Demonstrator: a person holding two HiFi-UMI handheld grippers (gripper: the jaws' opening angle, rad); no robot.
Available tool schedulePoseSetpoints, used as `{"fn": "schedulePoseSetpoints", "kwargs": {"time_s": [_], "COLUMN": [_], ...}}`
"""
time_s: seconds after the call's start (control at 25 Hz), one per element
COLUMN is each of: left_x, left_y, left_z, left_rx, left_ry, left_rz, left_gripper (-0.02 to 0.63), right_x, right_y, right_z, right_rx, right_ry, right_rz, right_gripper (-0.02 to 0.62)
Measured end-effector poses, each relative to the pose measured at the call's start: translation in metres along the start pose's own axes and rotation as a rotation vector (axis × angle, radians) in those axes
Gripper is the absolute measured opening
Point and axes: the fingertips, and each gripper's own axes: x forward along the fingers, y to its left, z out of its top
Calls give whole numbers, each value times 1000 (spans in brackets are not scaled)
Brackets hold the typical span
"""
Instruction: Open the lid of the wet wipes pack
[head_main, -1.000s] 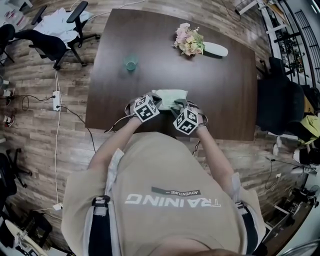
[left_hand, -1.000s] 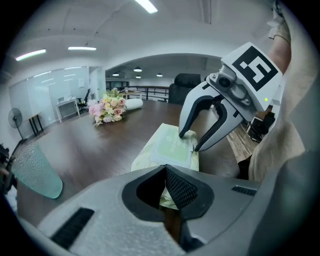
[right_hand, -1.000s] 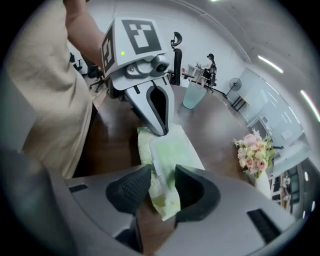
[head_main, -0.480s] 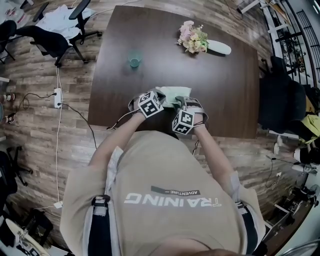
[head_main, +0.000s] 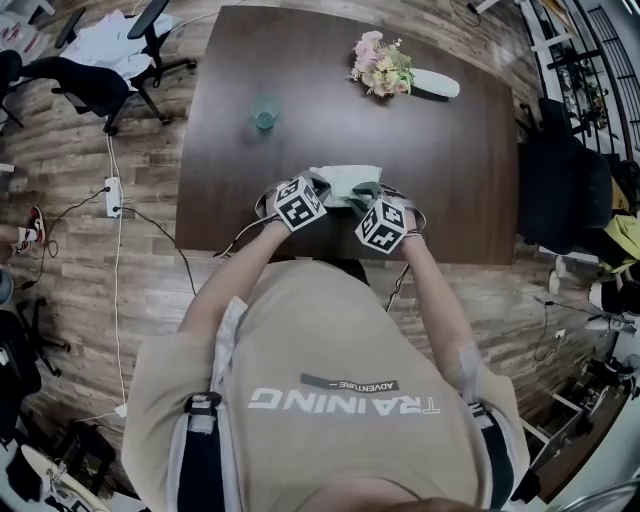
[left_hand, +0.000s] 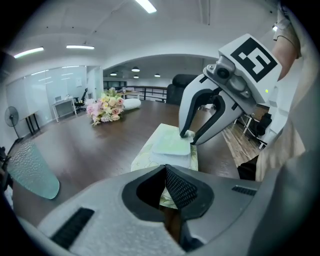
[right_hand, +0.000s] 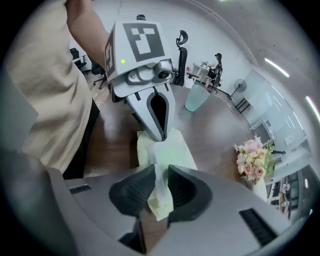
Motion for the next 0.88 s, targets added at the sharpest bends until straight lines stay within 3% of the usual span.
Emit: {"fn": "schedulePoseSetpoints", "kwargs": {"time_s": [0.32, 0.6, 0.88], "left_x": [2, 3, 1], "left_y": [-2, -1, 2], "left_z": [-2, 2, 1], "left_rx": [-8, -53, -103], "left_ry": [1, 22, 87], "left_rz": [-12, -3, -9], "left_gripper": [9, 9, 9], "right_x": [-15, -37, -37], "right_y": [-7, -38, -75], "right_z": [4, 11, 19], "right_rx": [52, 117, 256], "right_ry": [-47, -151, -292], "right_rz": [-36, -26, 3], "right_gripper": [71, 54, 52]}}
